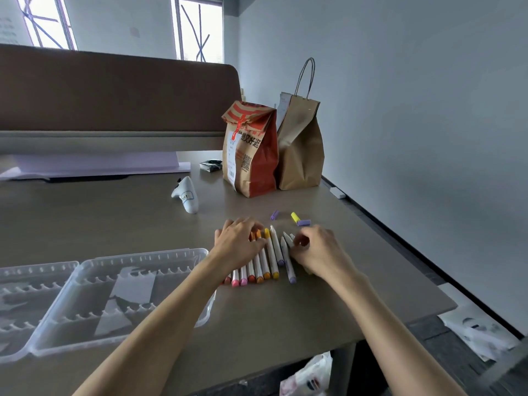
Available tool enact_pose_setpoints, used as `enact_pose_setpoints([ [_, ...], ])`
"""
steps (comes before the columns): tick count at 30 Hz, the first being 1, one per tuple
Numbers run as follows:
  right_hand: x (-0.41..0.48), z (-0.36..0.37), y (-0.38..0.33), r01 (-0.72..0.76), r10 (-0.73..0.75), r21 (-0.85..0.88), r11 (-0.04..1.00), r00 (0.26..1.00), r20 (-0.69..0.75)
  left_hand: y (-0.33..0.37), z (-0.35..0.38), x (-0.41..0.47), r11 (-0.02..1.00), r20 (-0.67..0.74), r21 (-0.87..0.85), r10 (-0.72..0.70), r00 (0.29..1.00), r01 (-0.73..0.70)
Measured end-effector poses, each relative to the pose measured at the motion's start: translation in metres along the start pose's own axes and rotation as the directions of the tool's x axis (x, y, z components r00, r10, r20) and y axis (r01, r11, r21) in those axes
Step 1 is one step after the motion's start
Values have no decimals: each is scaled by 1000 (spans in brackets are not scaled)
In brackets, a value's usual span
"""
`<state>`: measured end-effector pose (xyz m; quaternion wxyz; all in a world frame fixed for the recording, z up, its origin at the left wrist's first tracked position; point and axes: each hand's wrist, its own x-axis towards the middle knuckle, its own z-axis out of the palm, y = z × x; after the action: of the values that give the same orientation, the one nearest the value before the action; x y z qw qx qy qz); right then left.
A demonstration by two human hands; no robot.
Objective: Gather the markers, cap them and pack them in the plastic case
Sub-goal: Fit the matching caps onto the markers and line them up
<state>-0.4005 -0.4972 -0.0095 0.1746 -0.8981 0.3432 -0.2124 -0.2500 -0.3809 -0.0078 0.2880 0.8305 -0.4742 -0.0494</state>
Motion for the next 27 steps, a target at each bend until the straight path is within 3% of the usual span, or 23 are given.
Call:
enact_pose_setpoints([
  [3,5,3,-10,-30,33,-138,990,999,21,0,-2,-1,1000,-15,-1,5,1000,-5],
  [6,7,3,-11,-65,74,-211,975,997,35,1,0,-5,991,4,94,97,995,-97],
  [13,13,-8,-2,-173,189,-110,979,970,154,3,2,-6,981,-8,114,157,988,-155],
  [16,16,-15,6,-260,248,59,964,955,163,5,3,-6,983,-40,65,173,984,-170],
  [18,15,-20,16,-293,268,283,913,955,123,10,0,-2,987,-71,34,157,985,-155],
  [21,6,-24,25,-264,315,671,692,948,48,23,-2,14,976,-67,125,188,980,-178],
  [27,1,-21,44,-223,403,850,477,915,14,42,16,91,947,166,199,222,961,-253],
])
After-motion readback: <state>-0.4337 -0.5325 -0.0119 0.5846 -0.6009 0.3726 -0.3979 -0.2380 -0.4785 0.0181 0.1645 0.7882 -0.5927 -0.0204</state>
